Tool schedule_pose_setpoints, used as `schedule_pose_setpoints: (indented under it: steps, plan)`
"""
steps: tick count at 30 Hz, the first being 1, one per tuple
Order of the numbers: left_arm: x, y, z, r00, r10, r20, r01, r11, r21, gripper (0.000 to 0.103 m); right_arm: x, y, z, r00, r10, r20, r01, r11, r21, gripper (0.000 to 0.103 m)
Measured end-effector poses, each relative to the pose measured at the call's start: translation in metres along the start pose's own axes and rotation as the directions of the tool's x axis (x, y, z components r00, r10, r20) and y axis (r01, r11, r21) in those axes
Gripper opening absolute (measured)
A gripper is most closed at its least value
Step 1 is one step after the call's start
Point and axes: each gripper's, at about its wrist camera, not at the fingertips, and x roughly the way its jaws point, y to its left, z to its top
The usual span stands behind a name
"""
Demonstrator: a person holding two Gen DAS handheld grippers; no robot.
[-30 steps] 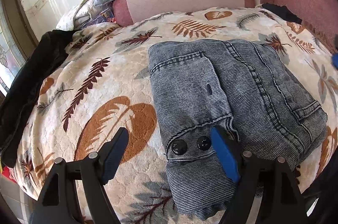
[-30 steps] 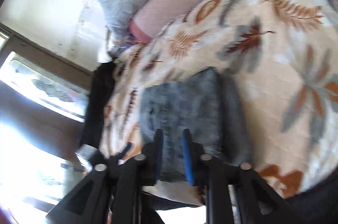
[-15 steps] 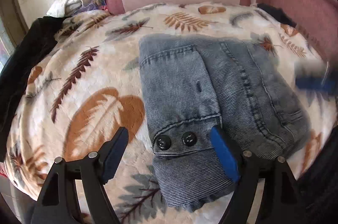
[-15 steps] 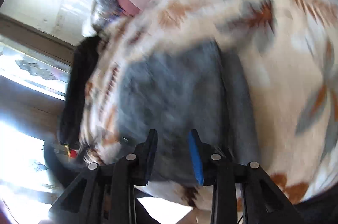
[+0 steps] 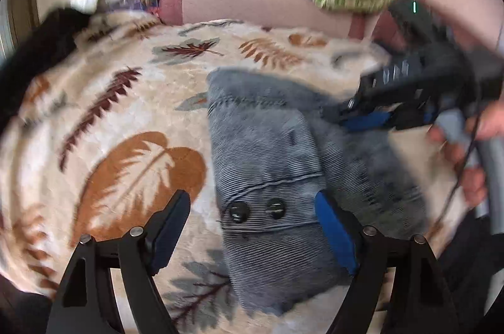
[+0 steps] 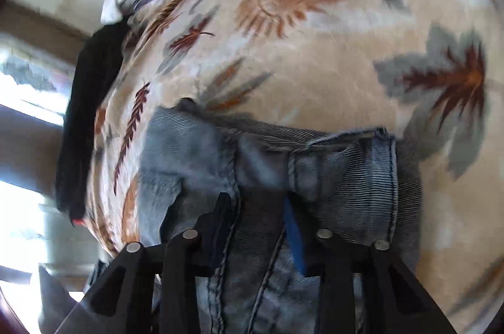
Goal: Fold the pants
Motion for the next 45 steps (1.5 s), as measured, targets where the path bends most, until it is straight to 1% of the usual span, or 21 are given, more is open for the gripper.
schedule_pose_setpoints:
  steps: [3, 5, 6, 8, 11, 13, 14, 16, 17, 18, 19, 23, 25, 28, 29, 31, 35, 38, 40, 42, 45]
  plan:
    - [-0.02, 0.037, 0.005, 0.995, -0.052, 0.085, 0.067, 0.979, -0.19, 0.082, -0.023, 0.031, 0.012, 0.996, -0.068, 0.052, 0.073, 0.993, -0.095, 0.043]
    - [-0.016, 0.063, 0.005, 0.993, -0.098, 0.073, 0.115, 0.946, -0.303, 0.082, -0.031, 0.059, 0.027, 0.988, -0.117, 0.099, 0.133, 0.977, -0.167, 0.063]
    - [-0.009, 0.071, 0.004, 0.991, -0.124, 0.051, 0.134, 0.932, -0.337, 0.082, -0.029, 0.071, 0.035, 0.983, -0.142, 0.113, 0.163, 0.965, -0.206, 0.079]
    - [0.007, 0.083, 0.0, 0.981, -0.194, 0.0, 0.177, 0.894, -0.411, 0.082, -0.02, 0.1, 0.049, 0.977, -0.182, 0.115, 0.208, 0.936, -0.284, 0.083]
    - [0.025, 0.077, -0.005, 0.961, -0.27, -0.064, 0.216, 0.874, -0.435, 0.082, 0.021, 0.143, 0.075, 0.962, -0.273, 0.009, 0.254, 0.88, -0.401, 0.085]
    - [0.028, 0.069, -0.005, 0.958, -0.28, -0.071, 0.227, 0.882, -0.412, 0.082, 0.06, 0.165, 0.083, 0.93, -0.359, -0.081, 0.277, 0.828, -0.487, 0.085]
    - [0.029, 0.063, -0.004, 0.957, -0.28, -0.077, 0.229, 0.891, -0.391, 0.082, 0.066, 0.165, 0.082, 0.918, -0.389, -0.08, 0.299, 0.809, -0.505, 0.085]
    - [0.032, 0.059, -0.003, 0.954, -0.287, -0.081, 0.237, 0.894, -0.38, 0.082, 0.092, 0.165, 0.088, 0.869, -0.486, -0.098, 0.37, 0.767, -0.524, 0.085]
    - [0.034, 0.058, -0.003, 0.955, -0.285, -0.085, 0.234, 0.896, -0.378, 0.082, 0.104, 0.161, 0.09, 0.861, -0.488, -0.144, 0.356, 0.78, -0.514, 0.084]
    - [0.034, 0.056, -0.003, 0.956, -0.282, -0.084, 0.233, 0.899, -0.371, 0.082, 0.115, 0.153, 0.09, 0.85, -0.481, -0.213, 0.331, 0.804, -0.495, 0.062]
    - [0.033, 0.055, -0.002, 0.957, -0.278, -0.086, 0.23, 0.904, -0.361, 0.082, 0.119, 0.149, 0.089, 0.846, -0.471, -0.251, 0.309, 0.816, -0.489, 0.025]
    - [0.034, 0.041, -0.001, 0.967, -0.237, -0.095, 0.199, 0.932, -0.302, 0.082, 0.101, 0.133, 0.092, 0.894, -0.383, -0.233, 0.267, 0.873, -0.409, 0.02]
    - [0.035, 0.035, 0.0, 0.969, -0.226, -0.096, 0.19, 0.939, -0.285, 0.082, 0.085, 0.114, 0.097, 0.931, -0.296, -0.213, 0.226, 0.927, -0.298, 0.02]
    - [0.038, 0.03, 0.0, 0.97, -0.223, -0.097, 0.189, 0.944, -0.272, 0.082, 0.066, 0.085, 0.098, 0.965, -0.218, -0.147, 0.196, 0.969, -0.147, 0.021]
    - [0.038, 0.03, 0.0, 0.971, -0.221, -0.095, 0.188, 0.945, -0.267, 0.082, 0.061, 0.077, 0.098, 0.97, -0.213, -0.12, 0.2, 0.974, -0.109, 0.022]
    - [0.038, 0.03, -0.001, 0.971, -0.218, -0.095, 0.186, 0.946, -0.264, 0.082, 0.042, 0.065, 0.096, 0.953, -0.301, -0.006, 0.3, 0.95, -0.086, 0.024]
    - [0.034, 0.03, -0.007, 0.974, -0.212, -0.083, 0.184, 0.948, -0.259, 0.082, -0.002, 0.053, 0.072, 0.985, -0.164, 0.059, 0.168, 0.983, -0.069, 0.026]
    - [0.032, 0.032, -0.007, 0.974, -0.21, -0.081, 0.183, 0.948, -0.262, 0.082, -0.006, 0.062, 0.042, 0.996, -0.084, 0.038, 0.088, 0.988, -0.126, 0.033]
    - [0.03, 0.034, -0.009, 0.974, -0.212, -0.078, 0.185, 0.947, -0.264, 0.082, -0.001, 0.049, 0.016, 0.989, -0.143, 0.027, 0.145, 0.976, -0.161, 0.052]
    - [0.03, 0.035, -0.01, 0.974, -0.213, -0.075, 0.186, 0.946, -0.267, 0.082, 0.018, 0.022, -0.004, 0.971, -0.239, -0.012, 0.233, 0.958, -0.164, 0.054]
    - [0.027, 0.034, -0.012, 0.976, -0.205, -0.074, 0.18, 0.949, -0.259, 0.082, 0.004, 0.012, -0.017, 0.983, -0.181, 0.04, 0.185, 0.971, -0.151, 0.052]
